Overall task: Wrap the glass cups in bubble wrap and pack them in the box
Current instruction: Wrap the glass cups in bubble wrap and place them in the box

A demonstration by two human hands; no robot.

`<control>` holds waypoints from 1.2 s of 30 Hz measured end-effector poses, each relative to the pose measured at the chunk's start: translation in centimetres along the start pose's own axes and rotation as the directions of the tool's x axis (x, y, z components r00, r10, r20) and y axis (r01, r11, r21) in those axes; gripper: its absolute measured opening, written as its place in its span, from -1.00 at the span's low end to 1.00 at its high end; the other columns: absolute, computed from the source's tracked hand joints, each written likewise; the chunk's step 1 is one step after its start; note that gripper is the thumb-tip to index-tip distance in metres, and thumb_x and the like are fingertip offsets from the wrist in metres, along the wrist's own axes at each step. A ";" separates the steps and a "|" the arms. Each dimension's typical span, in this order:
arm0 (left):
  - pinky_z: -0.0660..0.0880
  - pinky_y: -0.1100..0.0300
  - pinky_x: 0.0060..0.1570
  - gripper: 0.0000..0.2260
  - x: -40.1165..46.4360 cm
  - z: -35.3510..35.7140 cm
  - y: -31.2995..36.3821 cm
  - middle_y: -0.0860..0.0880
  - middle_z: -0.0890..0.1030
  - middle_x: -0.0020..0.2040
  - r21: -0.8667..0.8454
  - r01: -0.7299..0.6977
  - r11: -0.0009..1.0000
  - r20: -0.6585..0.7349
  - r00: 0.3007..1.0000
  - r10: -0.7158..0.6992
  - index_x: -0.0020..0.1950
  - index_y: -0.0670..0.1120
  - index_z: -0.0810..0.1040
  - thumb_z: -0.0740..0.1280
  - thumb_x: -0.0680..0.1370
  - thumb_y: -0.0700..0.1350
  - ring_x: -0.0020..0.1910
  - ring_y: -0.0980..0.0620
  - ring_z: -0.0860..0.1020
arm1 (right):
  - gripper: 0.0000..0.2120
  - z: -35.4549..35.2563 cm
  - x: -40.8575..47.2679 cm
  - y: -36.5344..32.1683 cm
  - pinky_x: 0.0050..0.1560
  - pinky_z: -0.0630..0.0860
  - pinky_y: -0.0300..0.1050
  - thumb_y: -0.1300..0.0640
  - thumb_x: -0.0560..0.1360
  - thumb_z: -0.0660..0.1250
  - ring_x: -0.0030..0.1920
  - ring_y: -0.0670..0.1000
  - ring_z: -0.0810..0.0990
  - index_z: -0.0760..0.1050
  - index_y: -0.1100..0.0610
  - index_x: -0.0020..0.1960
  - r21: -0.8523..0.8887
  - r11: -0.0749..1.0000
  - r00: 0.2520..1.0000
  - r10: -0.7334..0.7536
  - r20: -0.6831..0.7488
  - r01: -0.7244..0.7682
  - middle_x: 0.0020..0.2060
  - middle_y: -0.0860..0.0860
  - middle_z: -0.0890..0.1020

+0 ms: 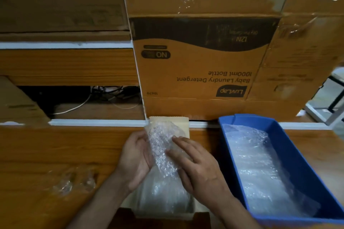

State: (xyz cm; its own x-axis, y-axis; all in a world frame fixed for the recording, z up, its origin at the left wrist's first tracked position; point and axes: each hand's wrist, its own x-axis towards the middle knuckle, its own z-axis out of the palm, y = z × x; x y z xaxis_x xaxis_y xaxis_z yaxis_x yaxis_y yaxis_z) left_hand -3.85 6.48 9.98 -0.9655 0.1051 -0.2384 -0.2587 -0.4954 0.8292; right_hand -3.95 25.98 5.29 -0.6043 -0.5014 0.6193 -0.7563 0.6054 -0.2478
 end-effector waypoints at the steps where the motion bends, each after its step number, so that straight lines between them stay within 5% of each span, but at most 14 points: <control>1: 0.56 -0.14 0.24 -0.43 -0.3 -0.3 0.3 -0.32 0.61 0.30 -0.059 0.013 0.998 0.028 1.000 -0.011 0.43 -0.23 0.49 -0.04 0.71 0.13 0.27 -0.24 0.62 | -0.59 0.4 0.2 -0.3 0.44 0.43 -0.02 0.21 0.52 0.40 0.49 0.07 0.43 0.58 0.06 0.37 -0.017 1.000 1.000 -0.016 0.024 0.017 0.46 0.07 0.50; 4: 0.41 -0.19 0.39 -0.36 -0.7 -1.3 0.5 -0.31 0.58 0.35 -0.075 0.015 0.997 0.037 0.999 -0.012 0.44 -0.21 0.49 0.00 0.70 0.26 0.37 -0.26 0.55 | -0.57 1.2 0.7 -1.2 0.48 0.38 0.00 0.22 0.52 0.41 0.50 0.09 0.41 0.57 0.06 0.38 -0.029 0.998 0.996 -0.055 0.076 0.058 0.47 0.11 0.50; 8: 0.58 -0.12 0.16 -0.68 -0.7 -2.3 0.4 -0.28 0.65 0.25 0.117 -0.065 0.991 -0.030 0.997 0.069 0.31 -0.23 0.60 0.24 0.69 -0.06 0.26 -0.25 0.62 | -0.57 1.2 0.6 -2.1 0.51 0.32 0.00 -0.08 0.55 0.42 0.54 -0.01 0.35 0.57 0.00 0.39 0.077 0.996 0.988 -0.050 0.149 0.039 0.49 0.01 0.46; 12: 0.54 -0.14 0.19 -0.71 -0.6 -3.9 1.3 -0.22 0.67 0.22 0.174 -0.054 0.983 -0.072 0.995 0.067 0.29 -0.19 0.60 0.23 0.70 -0.07 0.26 -0.24 0.62 | -0.51 0.1 1.5 -2.0 0.43 0.38 0.00 -0.17 0.53 0.46 0.48 -0.12 0.38 0.54 -0.04 0.40 0.284 0.943 0.983 0.184 -0.005 -0.175 0.44 -0.15 0.46; 14: 0.52 -0.16 0.23 -0.68 -0.7 -4.2 2.0 -0.21 0.66 0.25 0.191 0.006 0.982 -0.041 0.999 0.002 0.35 -0.18 0.57 0.20 0.70 -0.05 0.26 -0.22 0.63 | -0.38 -0.3 2.2 -1.6 0.47 0.24 -0.01 -0.22 0.51 0.47 0.56 -0.15 0.23 0.36 -0.21 0.52 0.337 0.883 0.945 0.306 0.111 -0.326 0.56 -0.21 0.28; 16: 0.54 -0.14 0.20 -0.66 -1.0 -4.3 2.4 -0.19 0.67 0.25 0.238 0.043 0.970 -0.001 0.999 -0.044 0.36 -0.14 0.56 0.16 0.71 -0.02 0.23 -0.18 0.65 | -0.22 -0.5 2.3 -1.7 0.44 0.27 0.03 -0.21 0.45 0.53 0.56 -0.20 0.20 0.20 -0.41 0.54 0.447 0.742 0.863 0.388 0.322 -0.500 0.59 -0.27 0.16; 20: 0.56 -0.15 0.18 -0.65 -1.2 -4.6 2.4 -0.19 0.66 0.26 0.250 0.057 0.966 0.016 0.998 -0.063 0.38 -0.12 0.54 0.18 0.70 0.01 0.23 -0.19 0.65 | -0.29 -0.1 2.1 -2.7 0.12 0.66 -0.05 0.10 0.49 0.51 0.24 -0.17 0.63 0.32 -0.32 0.51 0.758 0.136 0.722 0.450 0.526 -0.637 0.35 -0.12 0.53; 23: 0.62 -0.04 0.07 -0.68 -1.0 -4.9 1.4 -0.15 0.68 0.22 0.342 0.007 0.940 -0.046 0.999 0.010 0.36 -0.07 0.56 0.24 0.67 0.02 0.20 -0.15 0.66 | -0.38 1.0 1.7 -3.2 0.12 0.67 0.18 0.22 0.52 0.49 0.18 0.10 0.71 0.39 -0.21 0.46 0.780 -0.012 0.670 0.505 0.545 -0.625 0.21 0.04 0.68; 27: 0.63 0.25 -0.11 -0.47 -0.7 -5.7 0.1 0.10 0.70 0.15 0.485 -0.147 0.862 -0.115 0.967 0.229 0.54 0.24 0.31 0.35 0.63 -0.12 0.11 0.12 0.68 | -0.47 1.4 1.5 -3.0 0.08 0.68 0.07 0.29 0.51 0.48 0.11 0.12 0.72 0.39 -0.04 0.37 0.788 0.017 0.651 0.575 0.495 -0.615 0.08 0.13 0.71; 30: 0.67 0.03 0.02 -0.38 -0.6 -6.0 -0.6 0.10 0.73 0.12 0.373 -0.167 0.913 -0.167 0.956 0.243 0.56 0.25 0.26 0.38 0.60 -0.18 0.14 0.05 0.69 | -0.55 1.4 1.1 -3.1 0.01 0.66 -0.05 0.13 0.50 0.51 0.13 -0.01 0.68 0.45 -0.12 0.31 0.764 0.098 0.673 0.554 0.490 -0.637 0.25 0.08 0.59; 33: 0.62 -0.14 0.17 -0.42 -0.6 -5.8 -1.2 0.01 0.70 0.21 0.336 -0.189 0.923 -0.200 0.943 0.266 0.53 0.15 0.34 0.41 0.56 -0.18 0.20 -0.03 0.67 | -0.50 1.7 0.9 -3.7 0.09 0.38 -0.34 -0.29 0.45 0.46 0.41 -0.21 0.29 0.40 -0.41 0.35 0.573 0.435 0.706 0.567 0.424 -0.694 0.48 -0.28 0.19; 36: 0.57 -0.22 0.24 -0.50 -0.6 -5.5 -1.8 -0.08 0.68 0.26 0.296 -0.151 0.943 -0.156 0.966 0.204 0.49 0.05 0.42 0.40 0.58 -0.22 0.25 -0.12 0.64 | -0.38 2.5 1.2 -4.4 0.22 0.46 -0.24 -0.47 0.41 0.37 0.48 -0.19 0.28 0.35 -0.42 0.43 0.627 0.367 0.701 0.563 0.439 -0.687 0.51 -0.28 0.27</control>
State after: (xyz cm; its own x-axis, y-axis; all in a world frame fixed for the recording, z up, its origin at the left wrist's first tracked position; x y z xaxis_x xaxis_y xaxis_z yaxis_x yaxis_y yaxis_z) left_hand -2.63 2.58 5.90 -0.9810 -0.1344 -0.1401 -0.1070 -0.2274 0.9679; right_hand -1.98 21.16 5.22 -0.9589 -0.2819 -0.0323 -0.0196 0.1792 -0.9836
